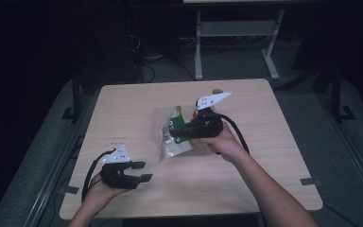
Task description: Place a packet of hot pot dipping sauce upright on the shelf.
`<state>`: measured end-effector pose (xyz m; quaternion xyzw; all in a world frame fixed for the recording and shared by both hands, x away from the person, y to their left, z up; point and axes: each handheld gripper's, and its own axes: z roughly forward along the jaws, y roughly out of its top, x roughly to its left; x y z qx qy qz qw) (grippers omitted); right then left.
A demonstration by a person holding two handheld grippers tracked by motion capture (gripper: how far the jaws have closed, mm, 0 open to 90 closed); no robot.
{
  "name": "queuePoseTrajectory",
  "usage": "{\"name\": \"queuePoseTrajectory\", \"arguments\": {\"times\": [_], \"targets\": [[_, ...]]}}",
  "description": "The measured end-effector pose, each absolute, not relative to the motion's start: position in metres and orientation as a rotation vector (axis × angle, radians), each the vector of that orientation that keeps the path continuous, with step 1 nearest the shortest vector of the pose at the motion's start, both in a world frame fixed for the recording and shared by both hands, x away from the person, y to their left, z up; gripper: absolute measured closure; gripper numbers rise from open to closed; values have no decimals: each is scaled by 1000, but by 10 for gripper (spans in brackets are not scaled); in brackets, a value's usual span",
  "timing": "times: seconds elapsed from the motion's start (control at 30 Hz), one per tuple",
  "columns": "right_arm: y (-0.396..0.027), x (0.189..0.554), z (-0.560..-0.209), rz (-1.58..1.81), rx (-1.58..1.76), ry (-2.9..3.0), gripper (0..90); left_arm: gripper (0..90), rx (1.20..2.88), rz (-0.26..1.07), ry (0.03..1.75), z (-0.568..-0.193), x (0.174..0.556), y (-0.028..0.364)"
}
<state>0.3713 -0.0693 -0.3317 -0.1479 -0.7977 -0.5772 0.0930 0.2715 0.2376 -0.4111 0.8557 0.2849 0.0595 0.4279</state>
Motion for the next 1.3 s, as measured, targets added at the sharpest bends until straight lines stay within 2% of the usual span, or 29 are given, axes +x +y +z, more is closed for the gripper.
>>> {"name": "queuePoseTrajectory", "arguments": {"times": [0.2, 0.5, 0.8, 1.3], "targets": [[-64, 390, -318, -1753, -473, -2381, 900, 376, 2138, 129, 714, -414, 271, 239], [-70, 413, -316, -1748, -551, -2420, 900, 366, 2146, 114, 712, -417, 271, 238], [-72, 434, -331, -1692, -656, -2470, 900, 359, 2157, 100, 699, -420, 271, 235], [-60, 442, -352, -1598, -740, -2529, 897, 358, 2172, 79, 685, -422, 271, 233]]}}
